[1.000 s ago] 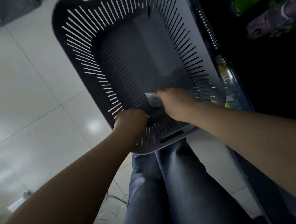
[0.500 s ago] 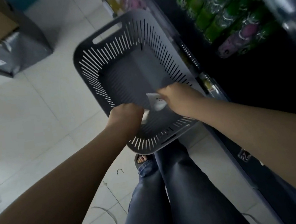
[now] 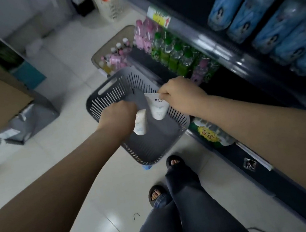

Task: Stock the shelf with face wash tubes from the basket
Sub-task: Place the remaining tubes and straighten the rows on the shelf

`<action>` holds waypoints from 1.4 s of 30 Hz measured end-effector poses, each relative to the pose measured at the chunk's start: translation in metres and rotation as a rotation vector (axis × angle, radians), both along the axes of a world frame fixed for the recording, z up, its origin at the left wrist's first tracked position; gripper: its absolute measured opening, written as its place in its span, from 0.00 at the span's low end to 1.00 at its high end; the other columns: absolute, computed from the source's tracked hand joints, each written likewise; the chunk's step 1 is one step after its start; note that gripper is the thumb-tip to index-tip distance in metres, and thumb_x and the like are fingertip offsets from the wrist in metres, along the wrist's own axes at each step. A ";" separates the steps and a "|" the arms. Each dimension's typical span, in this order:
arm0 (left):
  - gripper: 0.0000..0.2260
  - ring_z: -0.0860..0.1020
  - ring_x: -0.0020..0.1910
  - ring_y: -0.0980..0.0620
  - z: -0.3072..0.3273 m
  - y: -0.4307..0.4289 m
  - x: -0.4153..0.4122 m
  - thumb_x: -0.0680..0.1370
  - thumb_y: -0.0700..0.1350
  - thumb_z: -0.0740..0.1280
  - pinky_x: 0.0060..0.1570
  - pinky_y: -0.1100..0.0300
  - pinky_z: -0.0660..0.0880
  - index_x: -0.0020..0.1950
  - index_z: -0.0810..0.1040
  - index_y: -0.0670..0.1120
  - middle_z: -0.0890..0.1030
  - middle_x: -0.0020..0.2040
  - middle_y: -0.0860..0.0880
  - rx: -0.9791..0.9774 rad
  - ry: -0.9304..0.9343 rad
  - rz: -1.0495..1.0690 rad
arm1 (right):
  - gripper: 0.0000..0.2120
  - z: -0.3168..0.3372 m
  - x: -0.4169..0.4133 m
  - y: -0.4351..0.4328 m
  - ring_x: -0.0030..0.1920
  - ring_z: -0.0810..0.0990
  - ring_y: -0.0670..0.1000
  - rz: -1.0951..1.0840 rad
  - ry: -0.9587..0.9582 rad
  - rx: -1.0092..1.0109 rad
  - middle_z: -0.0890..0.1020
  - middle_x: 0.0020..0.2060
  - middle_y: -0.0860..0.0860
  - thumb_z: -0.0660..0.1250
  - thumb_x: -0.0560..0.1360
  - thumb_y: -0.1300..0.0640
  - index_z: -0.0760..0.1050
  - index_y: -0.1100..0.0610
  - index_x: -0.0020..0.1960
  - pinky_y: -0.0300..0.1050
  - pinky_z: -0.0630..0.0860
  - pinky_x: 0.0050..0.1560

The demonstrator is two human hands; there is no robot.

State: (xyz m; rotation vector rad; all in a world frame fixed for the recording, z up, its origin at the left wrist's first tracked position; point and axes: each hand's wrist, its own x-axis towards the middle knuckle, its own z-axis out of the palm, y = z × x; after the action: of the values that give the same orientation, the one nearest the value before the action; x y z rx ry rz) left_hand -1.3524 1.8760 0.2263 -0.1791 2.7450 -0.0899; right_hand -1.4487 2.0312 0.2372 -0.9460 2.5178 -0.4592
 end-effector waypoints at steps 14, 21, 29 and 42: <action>0.15 0.78 0.51 0.44 0.151 0.063 -0.015 0.76 0.37 0.60 0.40 0.54 0.72 0.60 0.74 0.50 0.78 0.54 0.47 -0.069 0.201 -0.284 | 0.18 0.148 0.015 0.074 0.37 0.74 0.53 -0.142 0.223 0.012 0.70 0.31 0.49 0.57 0.80 0.59 0.64 0.54 0.31 0.46 0.69 0.35; 0.10 0.79 0.49 0.45 0.218 0.127 -0.038 0.75 0.36 0.60 0.39 0.54 0.74 0.53 0.72 0.49 0.79 0.50 0.48 -0.097 0.328 -0.413 | 0.19 0.220 0.007 0.135 0.37 0.73 0.55 -0.233 0.370 -0.013 0.70 0.29 0.51 0.58 0.78 0.61 0.62 0.55 0.29 0.46 0.68 0.35; 0.13 0.79 0.45 0.47 0.286 0.203 -0.045 0.77 0.40 0.61 0.40 0.54 0.76 0.59 0.73 0.52 0.80 0.49 0.50 -0.061 0.469 -0.559 | 0.16 0.299 0.010 0.210 0.32 0.70 0.54 -0.272 0.497 -0.104 0.70 0.27 0.53 0.59 0.79 0.59 0.69 0.63 0.34 0.48 0.67 0.35; 0.15 0.77 0.38 0.48 0.373 0.338 -0.058 0.79 0.40 0.58 0.37 0.54 0.75 0.63 0.73 0.54 0.81 0.44 0.49 0.045 0.712 -0.788 | 0.15 0.382 0.018 0.333 0.33 0.73 0.46 -0.399 0.557 -0.217 0.73 0.29 0.45 0.62 0.78 0.58 0.74 0.54 0.32 0.39 0.66 0.34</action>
State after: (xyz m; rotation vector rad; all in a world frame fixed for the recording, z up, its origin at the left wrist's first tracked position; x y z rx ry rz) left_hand -1.4104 2.2141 0.5991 1.0868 3.3164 -0.2043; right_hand -1.4303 2.3643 0.6187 -0.7104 3.2426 -0.6746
